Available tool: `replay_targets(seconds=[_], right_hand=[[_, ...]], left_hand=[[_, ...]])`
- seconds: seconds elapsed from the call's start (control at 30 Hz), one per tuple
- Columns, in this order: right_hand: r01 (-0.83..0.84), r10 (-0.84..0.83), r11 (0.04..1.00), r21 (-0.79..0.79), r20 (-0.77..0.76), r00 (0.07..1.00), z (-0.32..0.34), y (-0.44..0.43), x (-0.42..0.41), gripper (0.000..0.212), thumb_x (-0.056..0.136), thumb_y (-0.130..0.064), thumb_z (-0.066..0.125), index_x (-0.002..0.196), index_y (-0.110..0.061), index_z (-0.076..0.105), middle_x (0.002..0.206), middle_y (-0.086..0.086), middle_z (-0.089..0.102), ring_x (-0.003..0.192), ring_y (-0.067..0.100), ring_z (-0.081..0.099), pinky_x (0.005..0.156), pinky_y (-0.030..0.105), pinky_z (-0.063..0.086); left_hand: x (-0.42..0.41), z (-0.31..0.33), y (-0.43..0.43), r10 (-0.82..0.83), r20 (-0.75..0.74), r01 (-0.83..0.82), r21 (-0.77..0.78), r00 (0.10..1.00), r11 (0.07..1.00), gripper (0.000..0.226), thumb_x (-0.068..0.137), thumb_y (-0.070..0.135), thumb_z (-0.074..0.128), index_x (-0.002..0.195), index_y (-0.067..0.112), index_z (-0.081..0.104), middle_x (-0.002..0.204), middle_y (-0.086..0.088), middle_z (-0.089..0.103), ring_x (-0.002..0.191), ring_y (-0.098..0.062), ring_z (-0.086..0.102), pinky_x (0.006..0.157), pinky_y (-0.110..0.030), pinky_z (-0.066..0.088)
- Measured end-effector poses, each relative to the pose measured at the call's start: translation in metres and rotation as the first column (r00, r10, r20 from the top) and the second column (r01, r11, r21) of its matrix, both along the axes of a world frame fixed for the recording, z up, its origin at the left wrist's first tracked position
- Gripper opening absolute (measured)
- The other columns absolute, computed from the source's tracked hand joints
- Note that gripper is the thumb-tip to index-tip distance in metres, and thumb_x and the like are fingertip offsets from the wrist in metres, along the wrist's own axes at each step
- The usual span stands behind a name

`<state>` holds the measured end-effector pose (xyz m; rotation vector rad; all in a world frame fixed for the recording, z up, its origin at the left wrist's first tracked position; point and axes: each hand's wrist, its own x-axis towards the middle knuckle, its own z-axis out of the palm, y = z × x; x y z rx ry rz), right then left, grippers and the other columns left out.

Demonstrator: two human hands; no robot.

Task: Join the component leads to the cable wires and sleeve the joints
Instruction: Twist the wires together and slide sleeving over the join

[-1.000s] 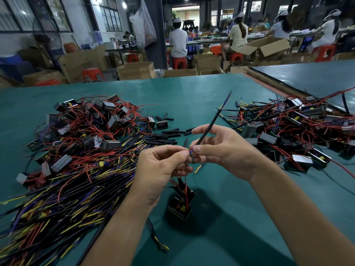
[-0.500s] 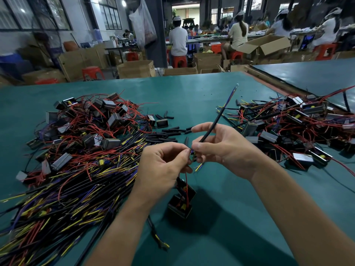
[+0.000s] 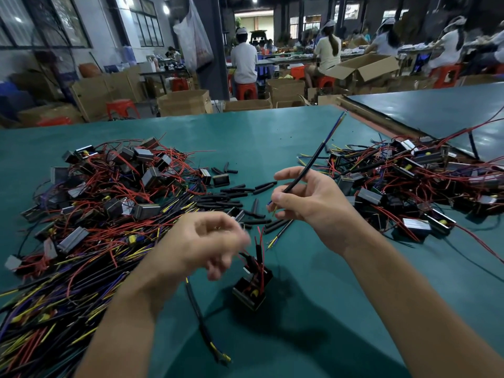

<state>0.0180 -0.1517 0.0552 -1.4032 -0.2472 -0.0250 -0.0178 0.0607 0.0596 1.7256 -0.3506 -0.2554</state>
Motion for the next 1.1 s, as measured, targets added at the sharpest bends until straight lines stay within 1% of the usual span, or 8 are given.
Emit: replay_targets(seconds=[0.07, 0.13, 0.23, 0.4, 0.57, 0.67, 0.83, 1.1], right_hand=[[0.031, -0.031, 0.999, 0.011, 0.017, 0.999, 0.000, 0.001, 0.001, 0.025, 0.088, 0.006, 0.064, 0.103, -0.012, 0.055, 0.067, -0.002, 0.069, 0.070, 0.019, 0.071, 0.060, 0.022, 0.055], [0.048, -0.049, 0.998, 0.033, 0.030, 0.998, 0.000, 0.001, 0.001, 0.024, 0.089, 0.006, 0.063, 0.102, -0.012, 0.055, 0.066, -0.003, 0.067, 0.071, 0.020, 0.072, 0.062, 0.023, 0.056], [0.057, -0.059, 0.998, 0.034, 0.067, 0.996, 0.001, 0.002, 0.000, 0.023, 0.089, 0.007, 0.063, 0.100, -0.012, 0.056, 0.067, -0.004, 0.065, 0.068, 0.021, 0.072, 0.065, 0.024, 0.057], [0.095, -0.077, 0.991, -0.097, 0.174, 0.982, 0.002, 0.005, -0.003, 0.025, 0.086, 0.011, 0.065, 0.098, -0.011, 0.059, 0.071, -0.003, 0.064, 0.067, 0.019, 0.069, 0.073, 0.031, 0.059], [0.134, -0.086, 0.971, -0.199, 0.233, 0.969, 0.003, 0.006, -0.005, 0.027, 0.082, 0.011, 0.069, 0.095, -0.011, 0.060, 0.070, -0.005, 0.065, 0.063, 0.016, 0.068, 0.070, 0.032, 0.057], [0.114, -0.061, 0.967, -0.228, 0.229, 0.972, 0.003, 0.007, -0.007, 0.025, 0.082, 0.009, 0.070, 0.096, -0.009, 0.061, 0.071, -0.005, 0.066, 0.063, 0.016, 0.068, 0.070, 0.032, 0.058], [0.112, -0.055, 0.964, -0.240, 0.231, 0.971, 0.006, 0.005, -0.008, 0.026, 0.081, 0.009, 0.072, 0.094, -0.011, 0.062, 0.073, -0.003, 0.067, 0.068, 0.017, 0.067, 0.074, 0.032, 0.056], [0.088, -0.038, 0.976, -0.198, 0.241, 0.970, 0.006, 0.006, -0.009, 0.023, 0.077, 0.012, 0.073, 0.084, -0.008, 0.064, 0.072, 0.004, 0.069, 0.068, 0.016, 0.064, 0.070, 0.024, 0.054]], left_hand=[[-0.002, -0.003, -0.004, -0.101, 0.021, 0.099, 0.082, 0.995, 0.992, 0.020, 0.065, 0.007, 0.085, 0.077, 0.005, 0.068, 0.058, -0.013, 0.058, 0.047, -0.020, 0.051, 0.046, -0.023, 0.044], [0.000, -0.009, -0.010, -0.015, 0.044, 0.013, 0.052, 0.999, 0.999, 0.009, 0.074, -0.004, 0.077, 0.073, 0.002, 0.071, 0.059, -0.015, 0.062, 0.049, -0.021, 0.056, 0.049, -0.024, 0.049], [0.003, -0.015, -0.020, 0.133, 0.011, -0.132, -0.067, 0.991, 0.989, 0.012, 0.084, -0.001, 0.065, 0.078, 0.004, 0.075, 0.062, -0.012, 0.065, 0.050, -0.018, 0.060, 0.051, -0.024, 0.054], [0.008, -0.025, -0.030, 0.235, 0.060, -0.231, -0.073, 0.970, 0.970, 0.014, 0.088, 0.001, 0.063, 0.094, 0.003, 0.075, 0.056, -0.003, 0.061, 0.048, -0.011, 0.057, 0.051, -0.022, 0.053], [0.008, -0.029, -0.036, 0.328, 0.103, -0.307, -0.180, 0.939, 0.935, 0.009, 0.078, -0.002, 0.073, 0.085, 0.004, 0.070, 0.062, -0.007, 0.068, 0.044, -0.015, 0.058, 0.045, -0.022, 0.049], [0.008, -0.031, -0.039, 0.340, 0.125, -0.313, -0.198, 0.932, 0.929, 0.008, 0.078, -0.001, 0.074, 0.076, 0.004, 0.068, 0.055, -0.004, 0.063, 0.041, -0.015, 0.055, 0.042, -0.021, 0.045], [0.007, -0.031, -0.040, 0.333, 0.103, -0.307, -0.208, 0.937, 0.929, 0.004, 0.081, 0.001, 0.072, 0.080, 0.005, 0.072, 0.054, -0.001, 0.063, 0.041, -0.012, 0.055, 0.043, -0.021, 0.045], [0.007, -0.032, -0.042, 0.325, 0.148, -0.299, -0.170, 0.934, 0.939, 0.019, 0.082, 0.004, 0.072, 0.076, 0.021, 0.078, 0.053, -0.002, 0.062, 0.042, -0.009, 0.048, 0.044, -0.019, 0.041]])
